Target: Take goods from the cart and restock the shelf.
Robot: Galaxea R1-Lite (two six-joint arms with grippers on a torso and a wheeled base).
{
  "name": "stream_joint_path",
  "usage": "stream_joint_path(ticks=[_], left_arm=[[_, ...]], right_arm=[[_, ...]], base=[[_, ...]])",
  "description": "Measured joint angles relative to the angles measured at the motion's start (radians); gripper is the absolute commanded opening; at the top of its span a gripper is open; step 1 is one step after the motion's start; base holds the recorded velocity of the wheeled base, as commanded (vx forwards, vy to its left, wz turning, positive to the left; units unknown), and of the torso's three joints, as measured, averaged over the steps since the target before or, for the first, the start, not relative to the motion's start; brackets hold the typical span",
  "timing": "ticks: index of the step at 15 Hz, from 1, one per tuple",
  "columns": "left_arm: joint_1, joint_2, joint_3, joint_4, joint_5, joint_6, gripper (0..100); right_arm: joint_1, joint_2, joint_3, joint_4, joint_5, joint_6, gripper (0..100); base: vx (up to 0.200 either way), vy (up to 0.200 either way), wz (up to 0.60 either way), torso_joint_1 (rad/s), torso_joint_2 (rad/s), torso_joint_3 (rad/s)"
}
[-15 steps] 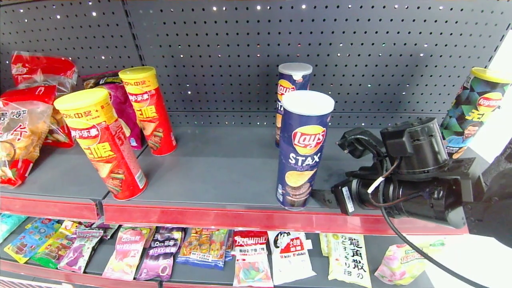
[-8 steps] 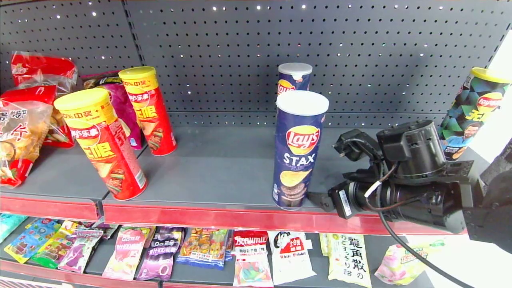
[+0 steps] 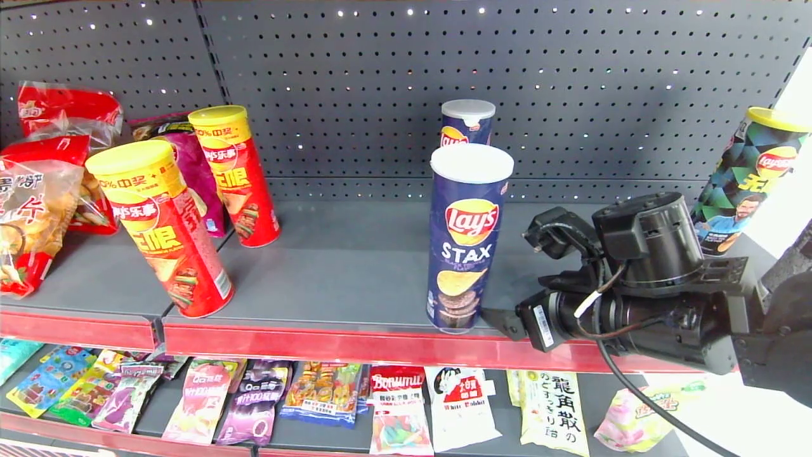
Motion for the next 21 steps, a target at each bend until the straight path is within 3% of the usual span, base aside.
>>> stream_joint_path(ticks=[15, 21], left_arm=[[0.0, 0.0, 0.0, 0.0, 0.0, 0.0, 100], [0.0, 0.0, 0.0, 0.0, 0.0, 0.0, 100]], right_arm=[[0.016, 0.024, -0.024, -0.024, 0.0, -0.001, 100], [-0.013, -0.027, 0.042, -0.024, 0.0, -0.001, 100]], base=[[0.0, 0.0, 0.0, 0.0, 0.0, 0.0], [0.0, 0.0, 0.0, 0.0, 0.0, 0.0]])
